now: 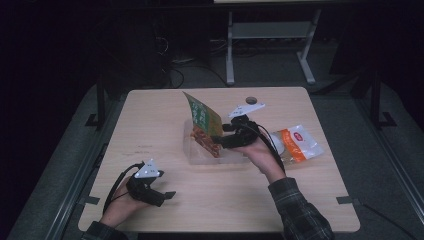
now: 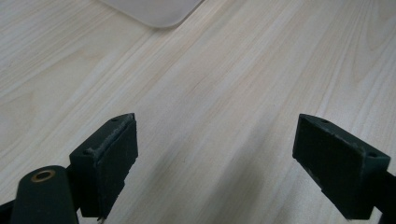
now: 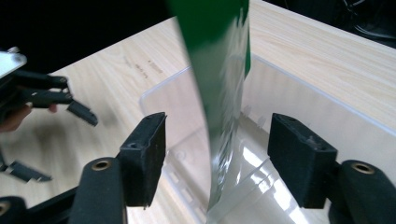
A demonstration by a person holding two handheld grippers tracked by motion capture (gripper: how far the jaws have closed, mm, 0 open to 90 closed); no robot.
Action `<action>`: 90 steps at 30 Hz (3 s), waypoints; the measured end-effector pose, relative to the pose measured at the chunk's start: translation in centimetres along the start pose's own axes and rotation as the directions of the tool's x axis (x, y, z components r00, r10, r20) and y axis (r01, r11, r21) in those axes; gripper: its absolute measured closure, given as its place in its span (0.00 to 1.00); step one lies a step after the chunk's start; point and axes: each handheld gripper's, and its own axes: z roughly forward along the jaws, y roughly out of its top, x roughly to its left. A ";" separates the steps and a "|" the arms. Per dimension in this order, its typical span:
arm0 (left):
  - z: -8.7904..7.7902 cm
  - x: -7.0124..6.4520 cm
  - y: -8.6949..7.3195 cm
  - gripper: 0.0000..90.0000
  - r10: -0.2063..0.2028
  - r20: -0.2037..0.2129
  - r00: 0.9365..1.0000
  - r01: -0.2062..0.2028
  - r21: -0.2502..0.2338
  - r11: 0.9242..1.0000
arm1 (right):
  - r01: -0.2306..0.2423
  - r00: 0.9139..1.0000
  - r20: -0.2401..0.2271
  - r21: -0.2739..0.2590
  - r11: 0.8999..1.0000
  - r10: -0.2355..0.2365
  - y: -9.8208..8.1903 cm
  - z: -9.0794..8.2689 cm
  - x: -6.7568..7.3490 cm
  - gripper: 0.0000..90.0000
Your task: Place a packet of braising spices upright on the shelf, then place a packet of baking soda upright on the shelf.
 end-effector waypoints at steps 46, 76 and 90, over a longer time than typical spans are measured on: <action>0.1 -0.1 0.1 0.15 -0.007 0.026 1.000 0.007 -0.008 1.000 | -0.056 0.990 0.135 0.065 0.996 0.047 -11.7 -9.5 -3.4 0.43; 0.5 -0.4 0.1 0.16 0.007 0.038 0.999 -0.007 0.011 1.000 | -0.192 0.947 0.286 0.144 0.971 0.145 -11.0 -3.8 -9.9 1.00; 0.4 -0.5 0.1 0.16 0.001 0.036 0.999 -0.001 0.012 1.000 | -0.194 0.954 0.267 0.202 0.960 0.137 -11.4 -4.4 -9.5 1.00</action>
